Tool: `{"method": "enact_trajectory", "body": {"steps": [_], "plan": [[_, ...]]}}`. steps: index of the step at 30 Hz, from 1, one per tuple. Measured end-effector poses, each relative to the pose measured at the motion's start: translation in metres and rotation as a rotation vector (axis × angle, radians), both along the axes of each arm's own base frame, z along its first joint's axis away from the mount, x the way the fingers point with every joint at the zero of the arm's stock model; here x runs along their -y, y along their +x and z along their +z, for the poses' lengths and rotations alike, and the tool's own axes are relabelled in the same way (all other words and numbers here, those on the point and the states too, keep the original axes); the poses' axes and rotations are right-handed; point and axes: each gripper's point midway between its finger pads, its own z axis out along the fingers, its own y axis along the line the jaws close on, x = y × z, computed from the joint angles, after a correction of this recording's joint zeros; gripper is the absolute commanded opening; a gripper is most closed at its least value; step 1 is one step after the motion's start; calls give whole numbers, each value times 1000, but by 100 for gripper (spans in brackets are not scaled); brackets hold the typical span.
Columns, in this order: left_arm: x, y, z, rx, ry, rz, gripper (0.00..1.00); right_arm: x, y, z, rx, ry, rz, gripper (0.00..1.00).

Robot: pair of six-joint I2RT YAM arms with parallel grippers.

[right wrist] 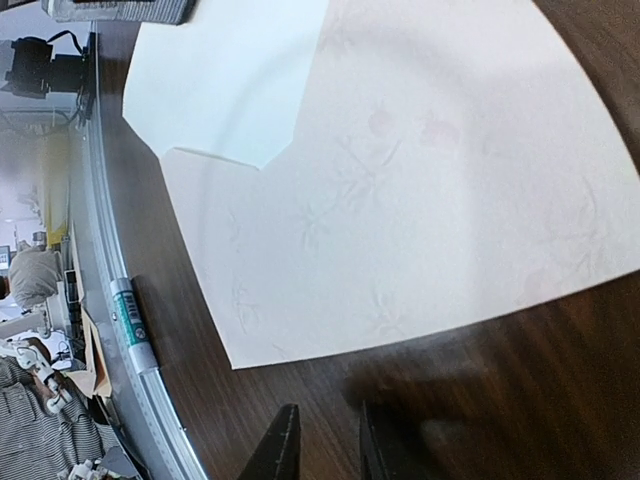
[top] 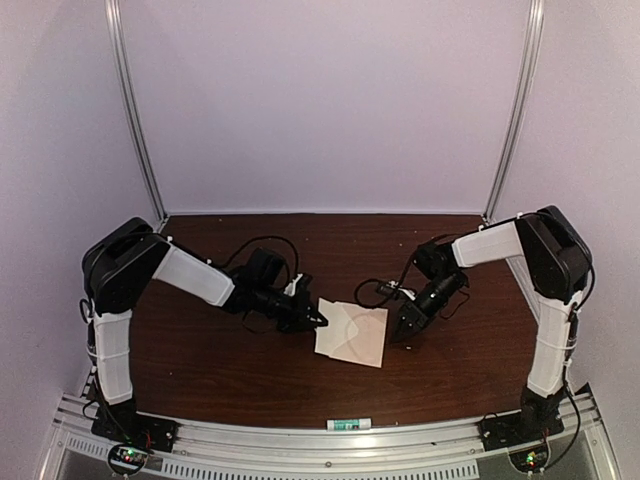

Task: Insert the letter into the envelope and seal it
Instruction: Place the 1/2-folded letter in the envelope.

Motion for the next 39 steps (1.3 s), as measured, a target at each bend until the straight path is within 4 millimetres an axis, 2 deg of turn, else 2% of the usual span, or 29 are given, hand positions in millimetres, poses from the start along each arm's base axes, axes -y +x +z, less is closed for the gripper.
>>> {"method": "enact_trajectory", "body": {"steps": [8, 14, 26, 32, 39], "plan": [[6, 0, 1, 0, -24, -12, 0, -14, 17, -1, 17, 6, -24, 21], [18, 3, -8, -15, -30, -54, 0, -21, 18, 0, 28, 10, -20, 21], [38, 14, -4, 15, -41, -142, 0, -21, 18, -1, 27, 8, -21, 21], [35, 14, -14, -11, 26, -152, 0, -21, 18, -1, 29, 7, -21, 21], [24, 10, -16, -7, 98, -153, 9, -21, 18, -1, 31, 7, -19, 21]]}}
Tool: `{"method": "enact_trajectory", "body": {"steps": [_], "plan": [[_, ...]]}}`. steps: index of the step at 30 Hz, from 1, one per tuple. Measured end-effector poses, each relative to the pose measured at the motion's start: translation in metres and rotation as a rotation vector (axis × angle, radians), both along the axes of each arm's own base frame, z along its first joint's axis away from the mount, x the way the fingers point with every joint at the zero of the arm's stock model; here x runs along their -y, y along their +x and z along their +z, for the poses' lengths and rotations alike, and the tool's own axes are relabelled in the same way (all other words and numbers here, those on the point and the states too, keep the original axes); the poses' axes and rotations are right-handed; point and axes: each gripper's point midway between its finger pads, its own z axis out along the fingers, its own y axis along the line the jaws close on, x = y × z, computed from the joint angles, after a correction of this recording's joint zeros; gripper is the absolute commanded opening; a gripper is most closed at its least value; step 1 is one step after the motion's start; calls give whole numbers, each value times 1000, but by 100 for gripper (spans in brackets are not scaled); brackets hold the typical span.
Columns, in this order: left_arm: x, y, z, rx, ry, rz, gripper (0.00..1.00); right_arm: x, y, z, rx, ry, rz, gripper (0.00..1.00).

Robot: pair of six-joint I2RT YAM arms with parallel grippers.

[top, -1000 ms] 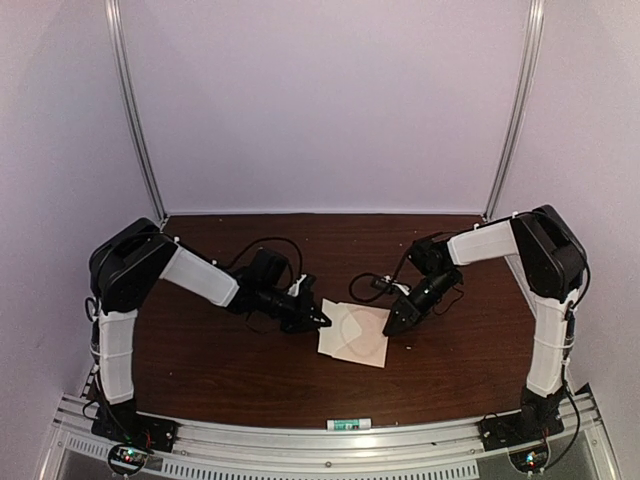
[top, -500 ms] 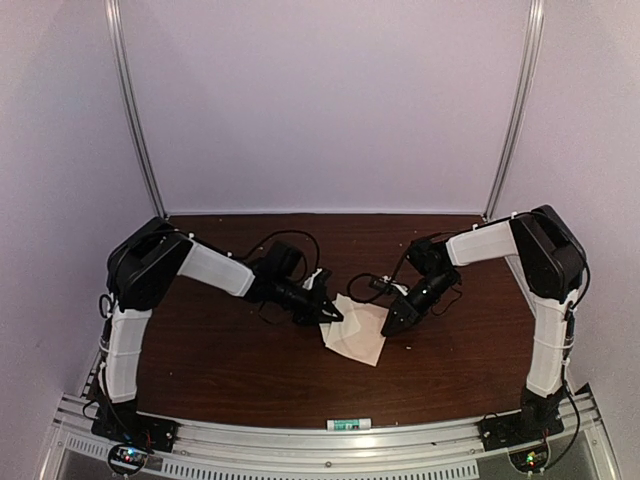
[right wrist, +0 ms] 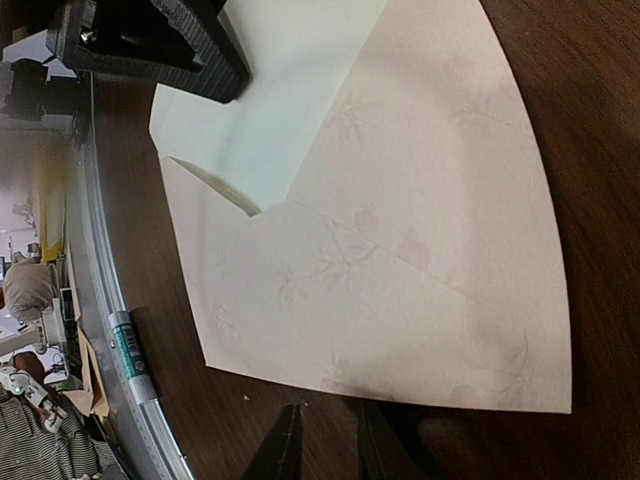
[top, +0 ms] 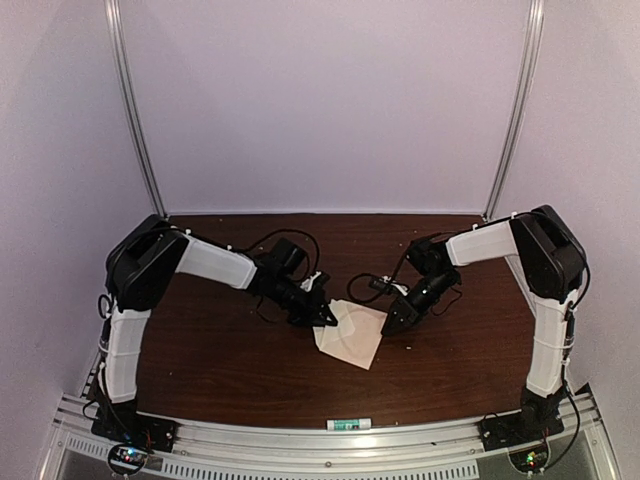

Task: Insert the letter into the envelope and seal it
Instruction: Place the 1/2-folded letter in the envelope.

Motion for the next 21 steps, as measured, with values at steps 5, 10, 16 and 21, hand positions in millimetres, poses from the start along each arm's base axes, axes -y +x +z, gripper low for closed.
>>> {"method": "enact_trajectory", "body": {"steps": [5, 10, 16, 21], "plan": [[-6, 1, 8, 14, 32, 19, 10, 0, 0, 0, 1, 0, 2, 20], [-8, 2, 16, 29, 37, 26, 8, 1, 2, 2, 30, -7, 11, 21], [-13, -2, 14, 27, 48, 30, 6, -5, 23, 19, 137, -1, 14, 20], [-17, -7, 7, 16, 58, 30, 5, -18, 44, 24, 172, 33, -2, 19]]}}
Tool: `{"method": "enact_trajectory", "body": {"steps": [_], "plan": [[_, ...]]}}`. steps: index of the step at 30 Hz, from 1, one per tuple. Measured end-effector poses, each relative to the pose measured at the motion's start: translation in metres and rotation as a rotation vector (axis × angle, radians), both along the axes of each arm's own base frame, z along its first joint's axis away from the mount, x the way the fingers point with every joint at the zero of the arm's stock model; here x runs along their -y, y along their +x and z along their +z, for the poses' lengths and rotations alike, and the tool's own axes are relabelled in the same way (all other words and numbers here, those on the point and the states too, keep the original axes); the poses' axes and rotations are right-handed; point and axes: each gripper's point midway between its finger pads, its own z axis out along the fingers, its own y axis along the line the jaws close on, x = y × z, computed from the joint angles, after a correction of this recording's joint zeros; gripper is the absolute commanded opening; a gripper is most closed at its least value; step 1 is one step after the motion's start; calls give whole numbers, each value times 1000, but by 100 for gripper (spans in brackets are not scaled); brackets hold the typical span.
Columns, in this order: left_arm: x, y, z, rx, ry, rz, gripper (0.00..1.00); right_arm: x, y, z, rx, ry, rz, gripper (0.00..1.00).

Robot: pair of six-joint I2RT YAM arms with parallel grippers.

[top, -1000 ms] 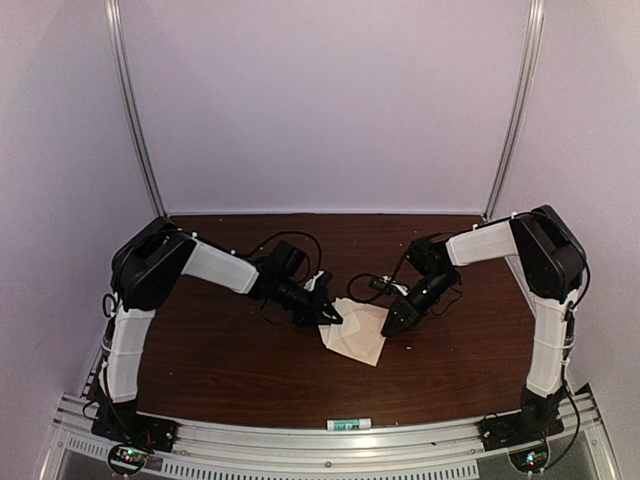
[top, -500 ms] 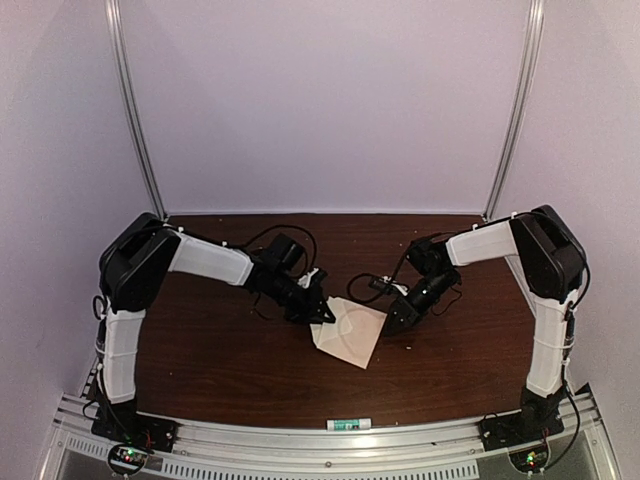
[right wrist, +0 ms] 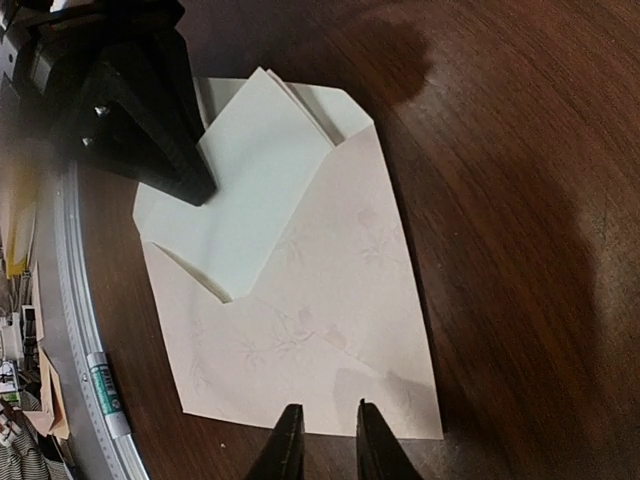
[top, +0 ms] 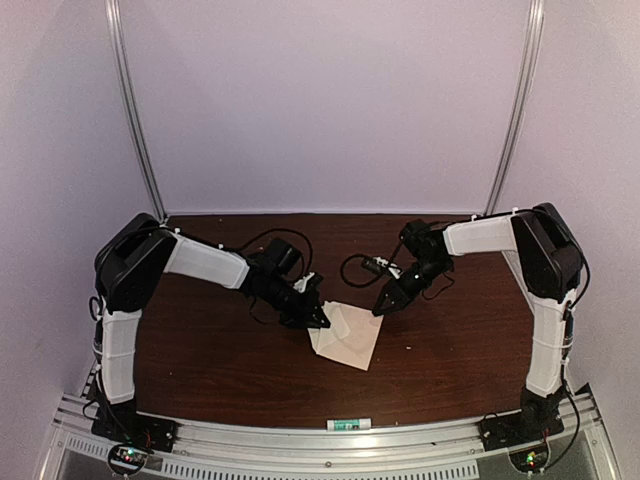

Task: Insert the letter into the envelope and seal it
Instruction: Place the 1/2-folded letter in the envelope.

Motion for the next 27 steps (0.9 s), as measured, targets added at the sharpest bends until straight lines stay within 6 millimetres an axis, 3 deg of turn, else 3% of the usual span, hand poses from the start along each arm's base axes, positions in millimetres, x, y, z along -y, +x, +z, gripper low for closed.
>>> {"method": "enact_trajectory", "body": {"steps": [5, 18, 27], "plan": [[-4, -4, -3, -7, 7, 0, 5, -3, -3, -22, -65, -8, -10, 18], [-18, -8, 8, 1, 8, 32, 2, -5, -3, -23, -77, -6, -21, 18], [-15, -3, 11, 3, -26, 54, 0, -5, -3, -22, -76, -2, -19, 19]]}}
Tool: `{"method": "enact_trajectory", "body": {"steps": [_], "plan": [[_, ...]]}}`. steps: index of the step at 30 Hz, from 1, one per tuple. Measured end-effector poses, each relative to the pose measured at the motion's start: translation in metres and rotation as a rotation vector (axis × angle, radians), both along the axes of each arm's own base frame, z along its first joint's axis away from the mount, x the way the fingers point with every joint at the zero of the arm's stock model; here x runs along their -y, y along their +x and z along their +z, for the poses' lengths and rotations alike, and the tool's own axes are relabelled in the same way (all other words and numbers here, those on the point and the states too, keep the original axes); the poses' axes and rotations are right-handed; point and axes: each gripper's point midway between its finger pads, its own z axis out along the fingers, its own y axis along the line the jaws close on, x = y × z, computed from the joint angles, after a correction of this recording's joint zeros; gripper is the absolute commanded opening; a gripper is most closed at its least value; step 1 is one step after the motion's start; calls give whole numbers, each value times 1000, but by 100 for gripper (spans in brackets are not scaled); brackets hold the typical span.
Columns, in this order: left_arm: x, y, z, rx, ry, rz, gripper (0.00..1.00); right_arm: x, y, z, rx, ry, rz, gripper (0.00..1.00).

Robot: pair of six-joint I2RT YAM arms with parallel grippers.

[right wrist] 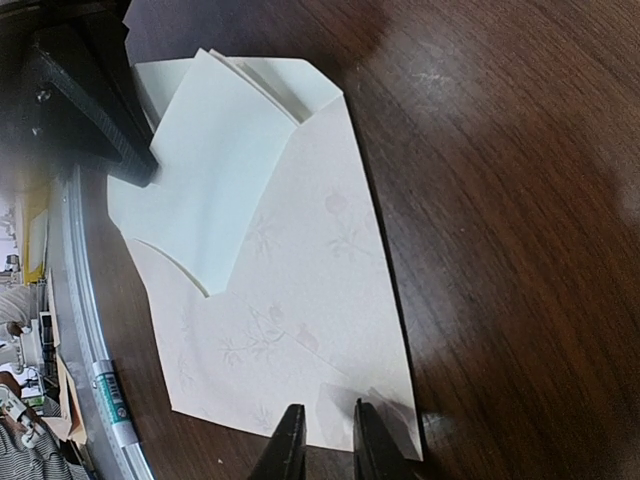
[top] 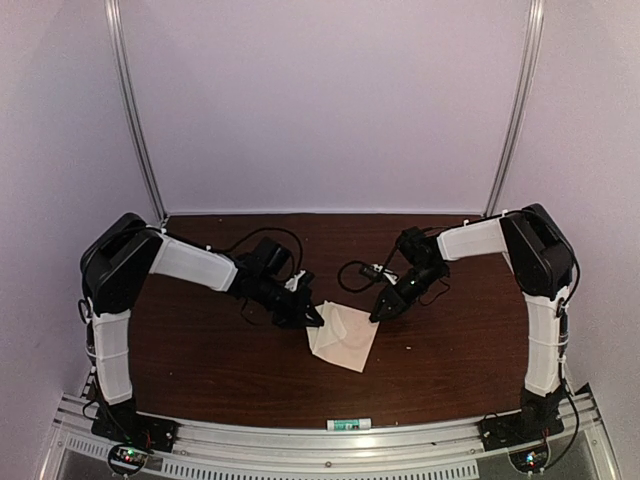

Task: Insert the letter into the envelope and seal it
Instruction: Place the 1/2-folded letter in the envelope.

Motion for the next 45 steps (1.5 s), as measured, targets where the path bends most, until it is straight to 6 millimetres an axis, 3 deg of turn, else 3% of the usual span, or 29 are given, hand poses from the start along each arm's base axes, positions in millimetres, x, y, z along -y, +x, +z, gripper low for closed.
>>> {"method": "enact_trajectory", "body": {"steps": [4, 10, 15, 26, 45], "plan": [[0, 0, -2, -3, 2, 0, 0, 1, 0, 2, 16, -5, 6, 21], [-3, -2, -10, -13, 18, -10, 0, 21, -10, 10, 86, -82, 10, 22], [-6, -5, -21, -34, 34, -27, 0, 30, -20, 0, 78, -120, 18, 22], [3, 0, -12, -6, -1, -86, 0, 24, -10, -1, 72, -111, 6, 19], [7, 18, -19, -33, -35, -100, 0, 23, -7, 0, 78, -120, -8, 20]]}}
